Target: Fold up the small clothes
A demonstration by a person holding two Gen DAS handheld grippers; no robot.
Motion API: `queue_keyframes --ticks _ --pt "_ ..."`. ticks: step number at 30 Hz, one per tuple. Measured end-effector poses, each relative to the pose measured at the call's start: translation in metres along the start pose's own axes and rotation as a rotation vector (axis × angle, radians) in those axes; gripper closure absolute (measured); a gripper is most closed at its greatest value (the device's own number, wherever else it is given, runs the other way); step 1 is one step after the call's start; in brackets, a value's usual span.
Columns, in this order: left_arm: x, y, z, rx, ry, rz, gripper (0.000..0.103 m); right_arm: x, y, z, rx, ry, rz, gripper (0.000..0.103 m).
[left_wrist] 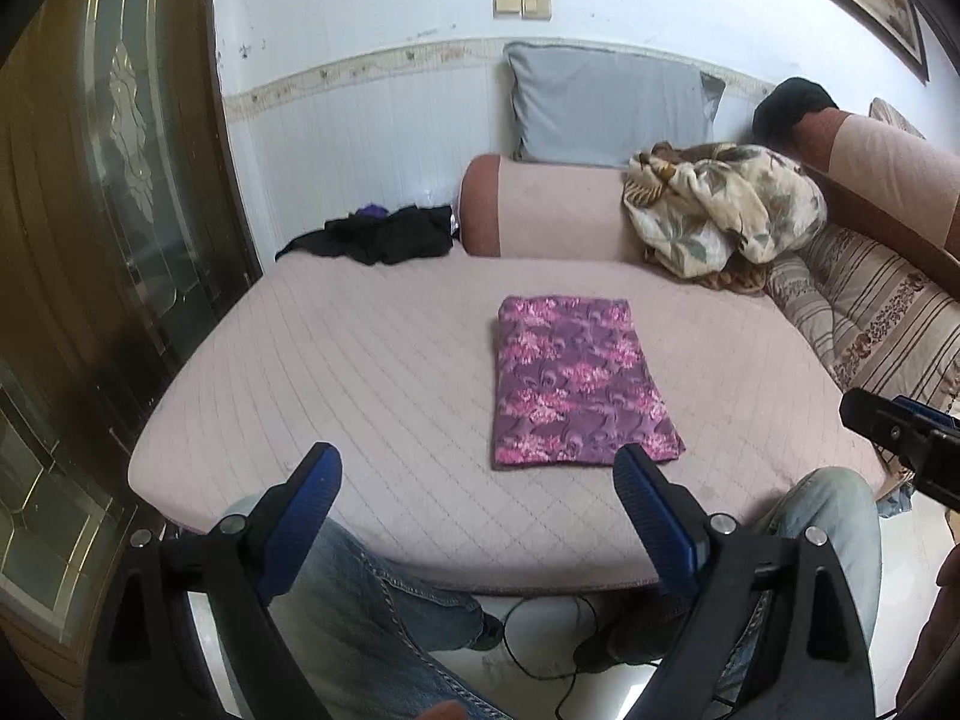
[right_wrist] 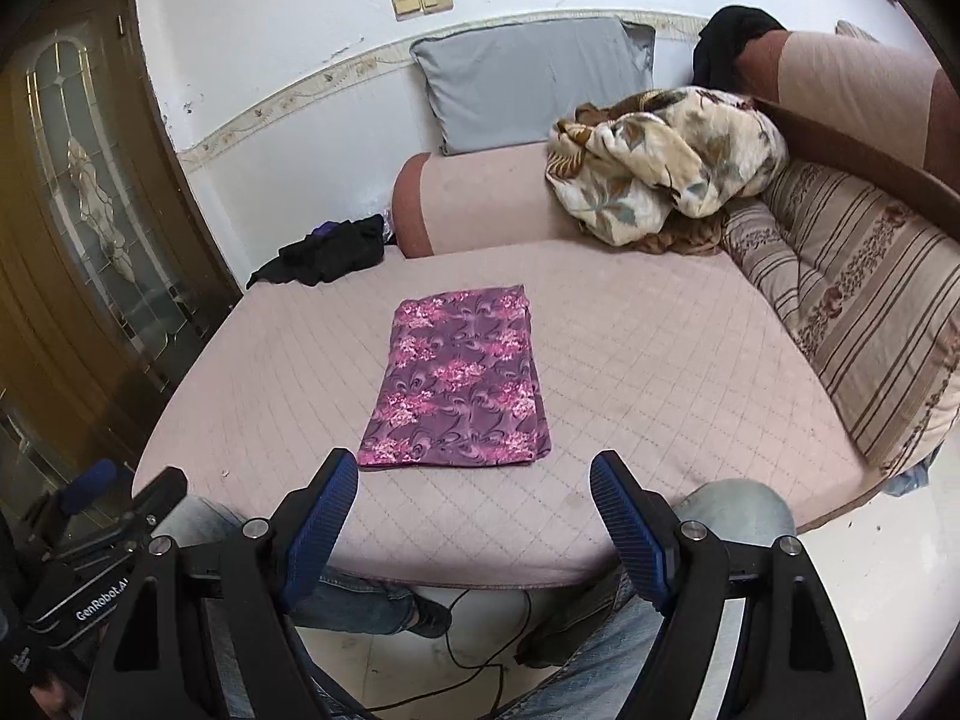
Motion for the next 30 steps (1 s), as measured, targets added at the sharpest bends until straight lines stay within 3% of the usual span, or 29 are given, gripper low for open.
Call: queue_keyframes --ticks 30 --pt "-0.004 0.01 -0.01 0.009 -0.001 -0.008 0.01 -0.007 0.018 0.006 0.046 0.063 -0.064 0.011"
Point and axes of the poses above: each gripper's, at about its wrist camera, not at the fingertips, and y roughly against the way its jaws point, z to its left, x to its underside, the point moved 1 cm from there along -y, roughly the way its jaws point, and after that the axes turned 2 degrees about y, right-handed, at the moved point
